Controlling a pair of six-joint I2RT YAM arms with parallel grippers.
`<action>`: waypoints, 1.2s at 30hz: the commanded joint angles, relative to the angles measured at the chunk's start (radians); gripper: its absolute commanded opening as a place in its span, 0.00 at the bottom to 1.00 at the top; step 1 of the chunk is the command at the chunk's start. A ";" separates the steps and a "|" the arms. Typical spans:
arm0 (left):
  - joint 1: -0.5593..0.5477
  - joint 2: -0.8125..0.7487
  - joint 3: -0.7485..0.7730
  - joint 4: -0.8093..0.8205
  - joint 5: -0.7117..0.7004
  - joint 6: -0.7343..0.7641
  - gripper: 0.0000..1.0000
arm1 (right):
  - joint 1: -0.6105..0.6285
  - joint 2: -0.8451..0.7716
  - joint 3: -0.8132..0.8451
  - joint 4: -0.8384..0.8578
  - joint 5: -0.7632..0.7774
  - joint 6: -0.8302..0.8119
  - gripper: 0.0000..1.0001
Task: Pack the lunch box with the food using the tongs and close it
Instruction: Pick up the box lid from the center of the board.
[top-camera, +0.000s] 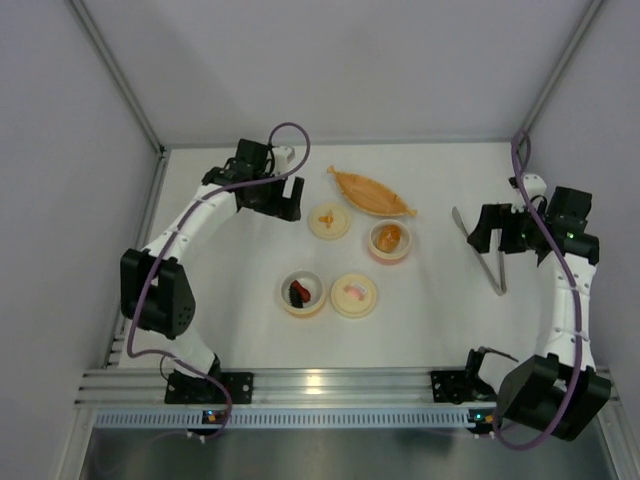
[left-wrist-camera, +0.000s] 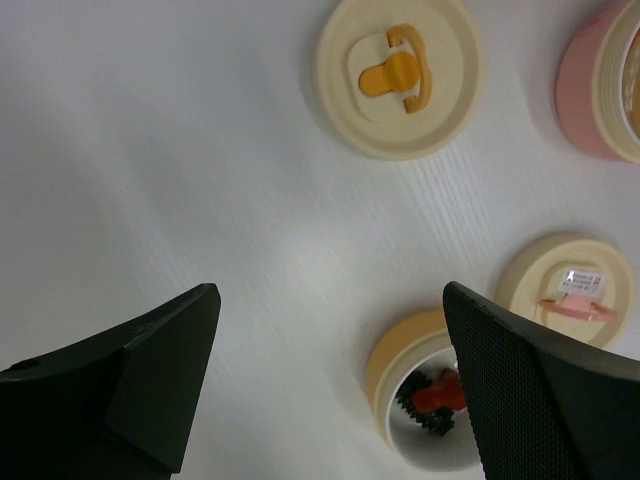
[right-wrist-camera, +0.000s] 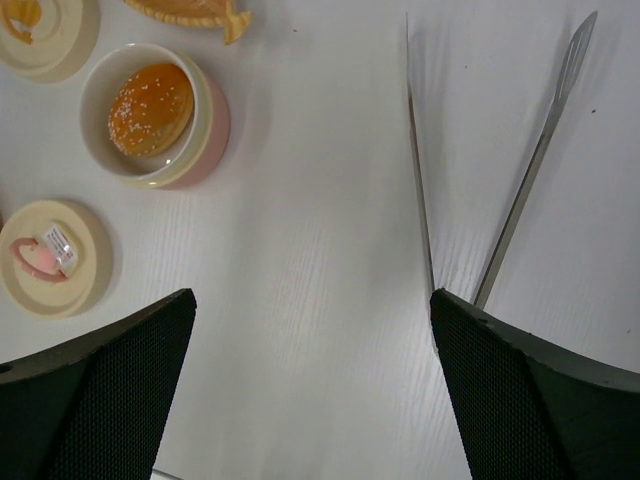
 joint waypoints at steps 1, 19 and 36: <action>-0.069 0.076 0.124 -0.027 -0.115 -0.136 0.98 | 0.017 -0.042 -0.017 0.002 -0.001 0.012 0.99; -0.248 0.512 0.486 -0.047 -0.419 -0.304 0.93 | 0.017 -0.030 -0.062 0.006 0.023 0.006 0.99; -0.296 0.607 0.521 -0.036 -0.408 -0.295 0.70 | 0.017 -0.016 -0.128 0.055 0.030 -0.004 0.99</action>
